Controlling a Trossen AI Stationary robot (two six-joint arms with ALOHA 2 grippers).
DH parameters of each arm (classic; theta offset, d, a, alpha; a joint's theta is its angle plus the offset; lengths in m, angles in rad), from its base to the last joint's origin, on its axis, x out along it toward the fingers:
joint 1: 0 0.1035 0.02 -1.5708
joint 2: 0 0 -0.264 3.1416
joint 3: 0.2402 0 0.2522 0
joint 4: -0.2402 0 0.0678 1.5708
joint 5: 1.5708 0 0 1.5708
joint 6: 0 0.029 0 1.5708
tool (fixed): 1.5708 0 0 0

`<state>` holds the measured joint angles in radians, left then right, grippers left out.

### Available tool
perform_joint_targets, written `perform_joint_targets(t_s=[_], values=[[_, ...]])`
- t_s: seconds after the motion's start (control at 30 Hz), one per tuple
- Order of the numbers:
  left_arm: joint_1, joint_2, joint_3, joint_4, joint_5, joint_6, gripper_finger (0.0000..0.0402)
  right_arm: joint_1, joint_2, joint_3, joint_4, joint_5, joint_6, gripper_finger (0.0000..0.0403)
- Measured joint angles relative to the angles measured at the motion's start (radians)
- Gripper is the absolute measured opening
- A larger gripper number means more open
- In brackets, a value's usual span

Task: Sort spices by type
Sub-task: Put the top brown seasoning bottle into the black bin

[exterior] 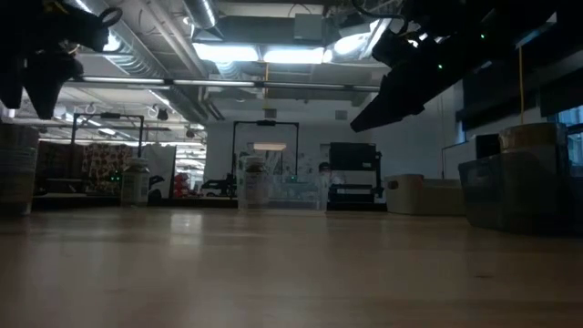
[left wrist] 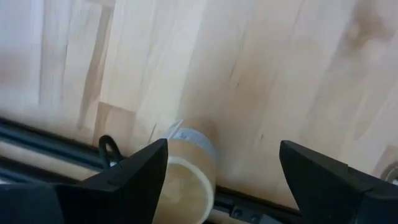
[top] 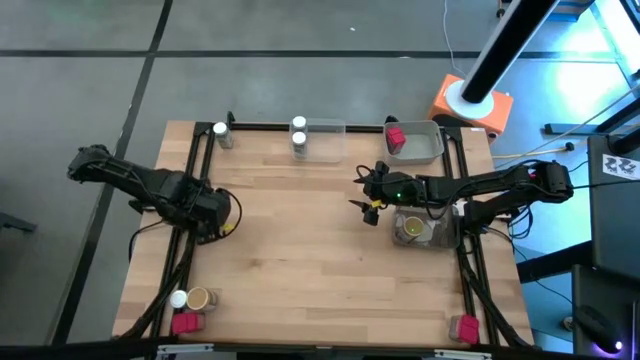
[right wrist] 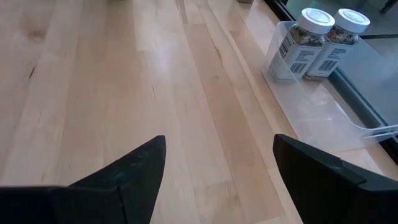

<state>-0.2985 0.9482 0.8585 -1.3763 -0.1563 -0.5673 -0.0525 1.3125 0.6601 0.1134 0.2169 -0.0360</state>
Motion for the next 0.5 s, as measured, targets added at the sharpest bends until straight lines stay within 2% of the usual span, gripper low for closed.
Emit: perform_joint_targets(t_s=[0.17, 0.5], values=[[0.0, 0.003, 0.0, -0.019, -0.029, -0.027, 0.0303, 0.0, 0.0, 0.0, -0.002, 0.0, 0.0, 0.0296], [0.0, 0.003, 0.0, -0.054, -0.034, -0.085, 0.0389, 0.0, 0.0, 0.0, -0.01, 0.0, 0.0, 0.0296]])
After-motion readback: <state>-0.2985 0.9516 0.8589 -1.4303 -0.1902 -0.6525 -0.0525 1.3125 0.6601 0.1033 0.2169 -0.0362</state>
